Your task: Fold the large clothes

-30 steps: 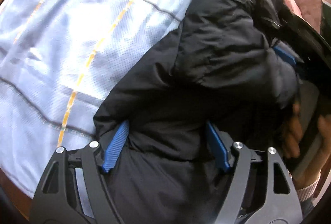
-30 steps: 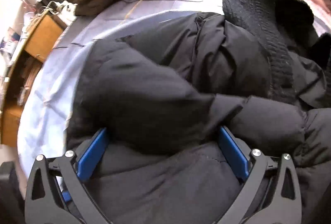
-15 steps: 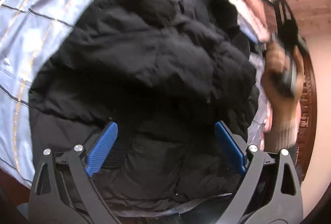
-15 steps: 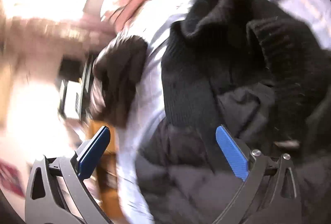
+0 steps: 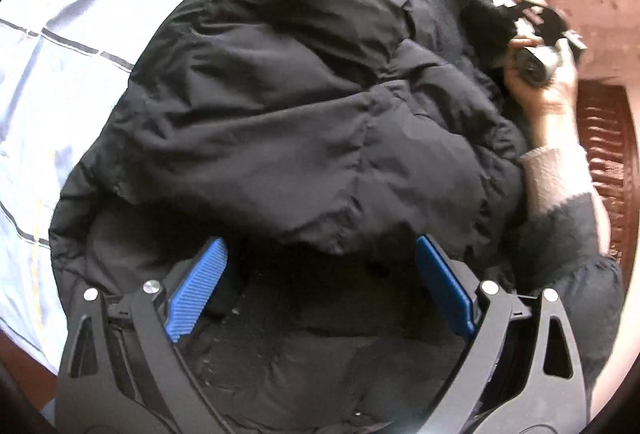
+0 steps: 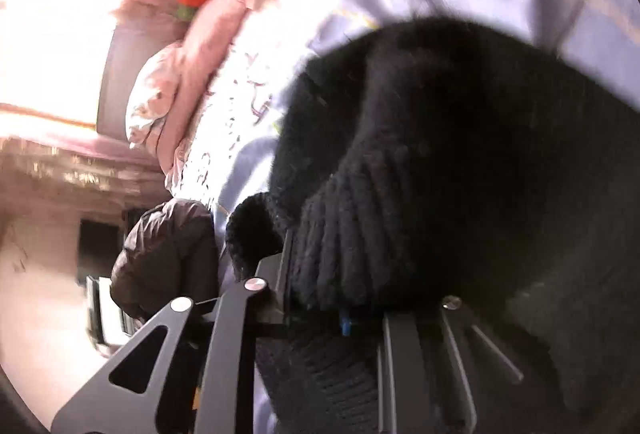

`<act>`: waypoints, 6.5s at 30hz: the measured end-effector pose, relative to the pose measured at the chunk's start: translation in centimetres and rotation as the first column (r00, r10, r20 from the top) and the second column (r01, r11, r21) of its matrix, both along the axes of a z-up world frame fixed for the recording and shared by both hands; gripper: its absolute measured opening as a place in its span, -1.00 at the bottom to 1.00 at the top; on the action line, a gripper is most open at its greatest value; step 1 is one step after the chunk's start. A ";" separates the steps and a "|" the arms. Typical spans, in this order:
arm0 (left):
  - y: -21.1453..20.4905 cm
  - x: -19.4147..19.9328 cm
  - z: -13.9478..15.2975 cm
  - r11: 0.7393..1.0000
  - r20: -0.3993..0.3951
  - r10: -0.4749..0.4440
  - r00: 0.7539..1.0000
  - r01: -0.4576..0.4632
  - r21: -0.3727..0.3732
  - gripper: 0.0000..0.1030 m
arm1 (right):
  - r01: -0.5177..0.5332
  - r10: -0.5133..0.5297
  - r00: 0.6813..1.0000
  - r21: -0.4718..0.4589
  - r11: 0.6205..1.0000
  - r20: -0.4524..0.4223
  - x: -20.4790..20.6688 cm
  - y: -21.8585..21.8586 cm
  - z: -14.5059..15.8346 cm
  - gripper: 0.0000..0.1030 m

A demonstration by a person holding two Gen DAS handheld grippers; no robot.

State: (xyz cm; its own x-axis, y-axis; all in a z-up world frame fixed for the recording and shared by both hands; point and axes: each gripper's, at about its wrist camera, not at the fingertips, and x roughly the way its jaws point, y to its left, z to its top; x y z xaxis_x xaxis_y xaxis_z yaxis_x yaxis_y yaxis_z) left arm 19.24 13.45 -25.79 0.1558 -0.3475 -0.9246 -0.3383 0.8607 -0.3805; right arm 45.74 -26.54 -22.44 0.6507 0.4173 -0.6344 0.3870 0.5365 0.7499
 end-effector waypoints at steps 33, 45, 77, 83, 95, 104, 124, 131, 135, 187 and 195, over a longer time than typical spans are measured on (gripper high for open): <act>-2.3 -3.3 11.4 0.976 0.343 -0.158 0.926 0.093 0.197 0.89 | -0.757 0.640 0.652 -0.396 0.520 -0.406 -46.5 8.7 6.5 0.62; -6.0 -2.3 6.7 0.983 0.192 -0.154 0.969 0.131 0.127 0.90 | -0.548 0.596 0.803 -0.403 0.733 -0.010 -41.9 4.4 14.2 0.62; -2.8 -0.5 -1.7 0.939 -0.075 -0.220 0.973 0.232 0.255 0.96 | -0.764 0.717 0.645 -0.245 0.597 -0.263 -40.6 5.6 4.6 0.47; 3.2 -5.7 1.4 0.931 -0.032 -0.265 0.964 0.264 0.251 0.96 | -0.674 0.631 0.738 -0.327 0.663 -0.241 -46.9 -6.0 8.9 0.75; 8.0 -10.5 -5.5 0.894 -0.299 -0.264 0.917 0.349 0.280 0.96 | -0.546 0.415 0.762 -0.151 0.824 -0.497 -50.3 -15.1 -1.0 0.24; 7.5 -13.1 -5.2 0.873 -0.292 -0.248 0.924 0.344 0.347 0.96 | -0.566 0.367 0.732 -0.212 0.797 -0.575 -49.7 -14.8 -1.7 0.22; 6.2 -18.4 6.6 0.838 0.116 -0.332 0.936 0.236 0.493 0.96 | -0.579 0.516 0.815 -0.343 0.740 -0.262 -46.4 -7.8 6.6 0.57; 2.4 -14.3 3.4 0.878 0.001 -0.296 0.955 0.272 0.393 0.96 | -0.683 0.617 0.730 -0.348 0.642 -0.294 -43.7 0.7 2.9 0.59; -0.4 -13.1 -1.4 0.787 -0.208 -0.330 0.921 0.390 0.478 0.96 | -0.761 0.595 0.641 -0.300 0.575 -0.486 -43.0 3.3 -2.3 0.59; -3.6 13.8 10.3 0.981 0.446 -0.043 0.894 0.123 -0.152 -0.66 | -0.233 0.326 0.910 -0.336 0.913 0.255 -19.1 -8.4 13.1 -0.77; -4.0 9.4 13.2 0.970 0.509 -0.116 0.853 0.208 -0.127 -0.65 | -0.282 0.390 0.888 -0.382 0.880 0.242 -23.2 -8.7 14.7 -0.77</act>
State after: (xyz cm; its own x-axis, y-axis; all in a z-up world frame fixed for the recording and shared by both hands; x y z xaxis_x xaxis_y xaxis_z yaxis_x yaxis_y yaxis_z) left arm 28.63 9.43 -12.57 0.5038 -0.5529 -0.6637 0.0726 0.7927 -0.6053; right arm 22.58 -35.24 -7.76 0.6905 0.4486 -0.5675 -0.0791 0.8266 0.5572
